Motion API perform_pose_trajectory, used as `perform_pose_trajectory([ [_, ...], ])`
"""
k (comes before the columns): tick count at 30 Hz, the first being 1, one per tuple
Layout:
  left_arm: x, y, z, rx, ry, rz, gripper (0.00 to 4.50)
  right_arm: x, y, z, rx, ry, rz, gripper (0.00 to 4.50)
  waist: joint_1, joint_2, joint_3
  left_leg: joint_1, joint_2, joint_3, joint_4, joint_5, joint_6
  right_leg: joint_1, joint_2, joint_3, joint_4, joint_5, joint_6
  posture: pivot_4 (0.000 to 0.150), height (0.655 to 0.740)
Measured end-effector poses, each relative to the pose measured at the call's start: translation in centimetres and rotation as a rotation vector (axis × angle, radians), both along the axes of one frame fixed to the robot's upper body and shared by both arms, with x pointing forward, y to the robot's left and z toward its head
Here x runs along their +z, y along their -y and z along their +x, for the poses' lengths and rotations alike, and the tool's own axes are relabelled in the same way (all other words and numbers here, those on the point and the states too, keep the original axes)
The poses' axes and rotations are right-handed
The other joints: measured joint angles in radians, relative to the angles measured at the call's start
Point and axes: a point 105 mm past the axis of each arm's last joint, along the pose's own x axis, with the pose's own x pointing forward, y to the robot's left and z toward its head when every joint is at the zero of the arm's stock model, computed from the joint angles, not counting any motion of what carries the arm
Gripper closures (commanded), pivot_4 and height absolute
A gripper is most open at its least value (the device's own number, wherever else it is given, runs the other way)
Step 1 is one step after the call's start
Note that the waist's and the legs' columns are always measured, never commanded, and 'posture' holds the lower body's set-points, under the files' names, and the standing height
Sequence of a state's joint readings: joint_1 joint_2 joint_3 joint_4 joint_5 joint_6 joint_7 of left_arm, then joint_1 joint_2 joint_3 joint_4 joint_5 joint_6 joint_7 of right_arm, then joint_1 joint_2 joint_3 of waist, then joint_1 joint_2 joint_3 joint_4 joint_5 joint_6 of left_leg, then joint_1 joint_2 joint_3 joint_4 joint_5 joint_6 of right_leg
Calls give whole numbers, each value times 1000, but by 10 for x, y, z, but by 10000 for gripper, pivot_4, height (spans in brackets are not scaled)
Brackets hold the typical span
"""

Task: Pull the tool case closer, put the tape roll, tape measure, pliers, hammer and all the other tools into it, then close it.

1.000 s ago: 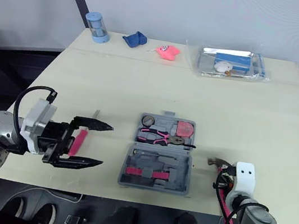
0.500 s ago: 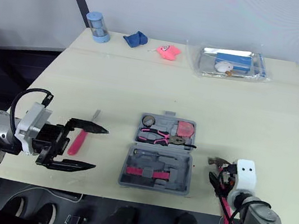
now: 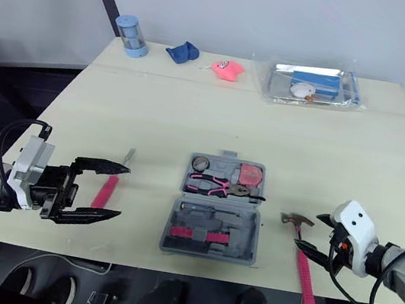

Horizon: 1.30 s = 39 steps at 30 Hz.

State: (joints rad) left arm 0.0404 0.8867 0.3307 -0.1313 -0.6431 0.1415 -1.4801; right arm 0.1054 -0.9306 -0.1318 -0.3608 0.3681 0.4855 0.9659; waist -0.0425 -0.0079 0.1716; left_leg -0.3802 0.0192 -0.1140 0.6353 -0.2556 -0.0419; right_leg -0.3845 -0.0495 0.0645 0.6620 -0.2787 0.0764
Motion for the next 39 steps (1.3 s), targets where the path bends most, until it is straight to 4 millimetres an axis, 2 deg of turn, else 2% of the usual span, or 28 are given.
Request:
perform_pose_trajectory([
  [7, 1, -6, -8, -20, -47, -1, 0, -2, 4, 5, 391, 21, -208, 541, -1, 0, 3, 1, 0, 0, 0, 0, 0, 0, 0, 0, 0, 0, 0, 1500, 7400],
  [13, 1, -4, -9, -47, -36, 8, 0, -2, -6, 15, 715, 37, -343, 541, -2, 0, 5, 0, 0, 0, 0, 0, 0, 0, 0, 0, 0, 0, 0, 1500, 7400],
  [16, 3, -3, -9, -53, -21, 10, 0, -2, -13, 22, 804, 57, -371, 541, -2, 0, 6, 0, 0, 0, 0, 0, 0, 0, 0, 0, 1, 0, 0, 1500, 7400],
  [21, -1, -4, -12, -47, -39, 10, 0, -6, -7, 30, 929, 51, -488, 541, 0, 0, 7, 0, 0, 0, 0, 0, 0, 0, 0, 0, 1, 0, 0, 1500, 7400],
  [28, 2, 0, -14, -64, -23, -1, 0, -6, -22, 50, 1132, 115, -649, 541, -5, 1, 7, 0, 0, 0, 0, 0, 0, -1, 0, 0, 1, 0, 0, 1500, 7400],
  [31, 5, 2, -14, -75, -10, -4, 0, -13, -32, 52, 1258, 147, -710, 541, -3, 0, 8, 0, 0, 0, 0, 0, 0, -1, 0, 0, 1, 0, 0, 1500, 7400],
  [39, 6, 5, -14, -80, 1, -5, 0, -28, -32, 51, 1408, 144, -803, 541, -2, 0, 8, 0, 0, 0, 0, 0, 0, -1, 0, 0, 1, 0, 0, 1500, 7400],
])
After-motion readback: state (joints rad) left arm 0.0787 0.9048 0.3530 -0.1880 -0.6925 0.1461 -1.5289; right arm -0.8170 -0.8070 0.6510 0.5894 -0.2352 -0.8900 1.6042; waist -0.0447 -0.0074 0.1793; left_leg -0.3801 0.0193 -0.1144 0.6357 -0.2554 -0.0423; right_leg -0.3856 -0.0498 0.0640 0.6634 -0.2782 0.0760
